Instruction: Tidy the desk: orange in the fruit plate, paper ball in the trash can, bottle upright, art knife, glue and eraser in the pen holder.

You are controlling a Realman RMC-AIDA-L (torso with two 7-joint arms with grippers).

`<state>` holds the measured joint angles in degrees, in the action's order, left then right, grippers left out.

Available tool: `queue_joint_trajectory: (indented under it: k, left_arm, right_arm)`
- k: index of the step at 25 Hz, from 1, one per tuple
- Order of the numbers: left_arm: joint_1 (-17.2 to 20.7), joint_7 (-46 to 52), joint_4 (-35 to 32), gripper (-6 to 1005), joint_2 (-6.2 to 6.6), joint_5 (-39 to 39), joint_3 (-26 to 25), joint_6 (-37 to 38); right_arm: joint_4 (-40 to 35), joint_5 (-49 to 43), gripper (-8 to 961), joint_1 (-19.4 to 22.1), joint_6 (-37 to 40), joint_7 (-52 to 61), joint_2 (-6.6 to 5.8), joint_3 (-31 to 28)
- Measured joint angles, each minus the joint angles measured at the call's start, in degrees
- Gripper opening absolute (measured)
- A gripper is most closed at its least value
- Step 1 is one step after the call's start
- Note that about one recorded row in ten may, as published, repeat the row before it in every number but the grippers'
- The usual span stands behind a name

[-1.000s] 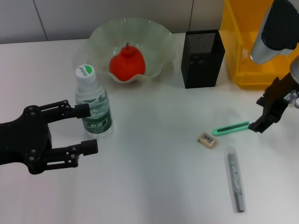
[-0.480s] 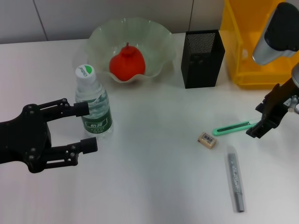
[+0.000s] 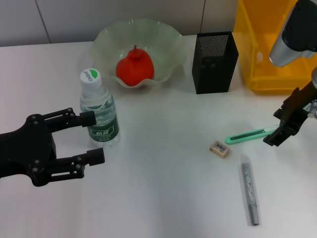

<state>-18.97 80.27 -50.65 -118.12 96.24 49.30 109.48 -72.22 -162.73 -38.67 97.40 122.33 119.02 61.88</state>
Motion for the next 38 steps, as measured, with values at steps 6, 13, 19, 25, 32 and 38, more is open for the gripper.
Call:
queue_joint_trajectory:
  k: [6,13,19,25,32,38]
  left_arm:
    - [0.0,-0.1,0.0,785,-0.04,0.0,-0.1,-0.1]
    - [0.0,0.2,0.0,785,-0.11,-0.1,-0.1,0.3]
    - [0.0,0.1,0.8,785,-0.18,-0.1,-0.1,0.3]
    - [0.0,0.0,1.6,785,-0.12,-0.1,-0.1,0.2]
    - [0.0,-0.1,1.6,785,-0.03,-0.1,-0.1,0.0]
    - [0.0,-0.1,1.5,785,0.0,-0.1,-0.3,-0.1]
  right_arm:
    - [0.2,-1.1,789,-0.1,0.0,0.0,-0.07,0.0]
    - [0.2,-2.4,789,0.1,-0.1,-0.1,-0.07,0.1]
    - [-0.7,-2.5,789,0.5,1.1,0.1,0.05,0.1]
    - [-0.7,-2.0,789,0.8,1.3,1.8,0.2,0.1]
    - [-0.7,-1.9,789,1.1,0.8,3.2,0.24,0.0]
    - [-0.7,-2.0,789,1.1,-0.2,3.4,0.19,-0.1]
